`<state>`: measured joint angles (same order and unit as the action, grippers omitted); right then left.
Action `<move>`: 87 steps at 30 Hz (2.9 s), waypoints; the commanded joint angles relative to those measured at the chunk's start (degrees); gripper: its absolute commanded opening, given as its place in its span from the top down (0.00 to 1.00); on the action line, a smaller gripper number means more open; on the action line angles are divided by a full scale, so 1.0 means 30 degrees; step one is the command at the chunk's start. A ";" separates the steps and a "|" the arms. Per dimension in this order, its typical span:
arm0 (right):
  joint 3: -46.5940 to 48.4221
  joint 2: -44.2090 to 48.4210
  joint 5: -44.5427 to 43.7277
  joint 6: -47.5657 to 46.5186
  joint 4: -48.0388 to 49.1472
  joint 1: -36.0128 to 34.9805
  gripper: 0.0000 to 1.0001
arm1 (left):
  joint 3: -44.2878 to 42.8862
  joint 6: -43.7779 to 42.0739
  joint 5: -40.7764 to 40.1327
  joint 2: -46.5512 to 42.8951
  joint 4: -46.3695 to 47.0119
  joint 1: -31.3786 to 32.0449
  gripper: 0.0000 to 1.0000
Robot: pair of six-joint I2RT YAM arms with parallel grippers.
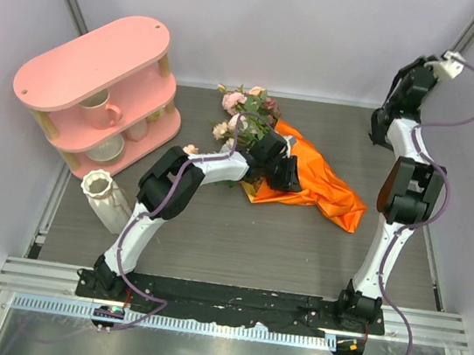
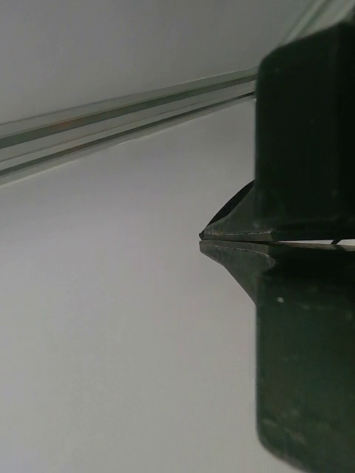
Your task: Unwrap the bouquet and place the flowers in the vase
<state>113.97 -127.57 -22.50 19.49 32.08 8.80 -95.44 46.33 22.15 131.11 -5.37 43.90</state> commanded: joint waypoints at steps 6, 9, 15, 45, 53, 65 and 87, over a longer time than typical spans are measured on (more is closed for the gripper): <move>-0.1254 -0.0336 0.1700 0.4345 -0.2632 0.1549 0.99 | -0.0326 -0.0237 -0.0118 0.0330 0.0002 0.0044 0.60; 0.0265 -0.2091 0.1582 0.3644 -0.3861 0.1550 0.99 | -0.0355 -0.0295 -0.0089 0.0330 -0.0057 0.0015 0.59; 0.7784 -0.6569 0.2313 0.2616 -0.8107 0.1550 0.96 | -0.0267 -0.0383 -0.0118 0.0271 -0.0027 0.0015 0.59; -1.4355 1.6459 0.3246 0.4401 -1.8693 -0.9897 0.19 | 0.9033 -0.1498 -0.3458 -2.2070 -0.6528 0.1890 0.19; -2.3454 2.0344 0.7208 0.5632 -1.6203 -1.4531 0.24 | 1.4055 0.1049 -0.4660 -3.2475 -0.9874 0.1891 0.09; -2.1649 1.8236 -0.2369 0.4200 -1.7167 -1.2751 0.21 | 1.3855 0.0701 -0.3664 -3.1254 -1.0460 0.1920 0.10; -1.5631 1.4940 0.1843 0.2610 -1.4857 -0.6829 0.17 | 1.0052 -0.1636 -0.3073 -2.2742 -0.8137 0.1891 0.11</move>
<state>72.07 -94.56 -26.98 20.34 -13.23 -11.55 -59.55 46.63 14.46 54.00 -31.75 49.50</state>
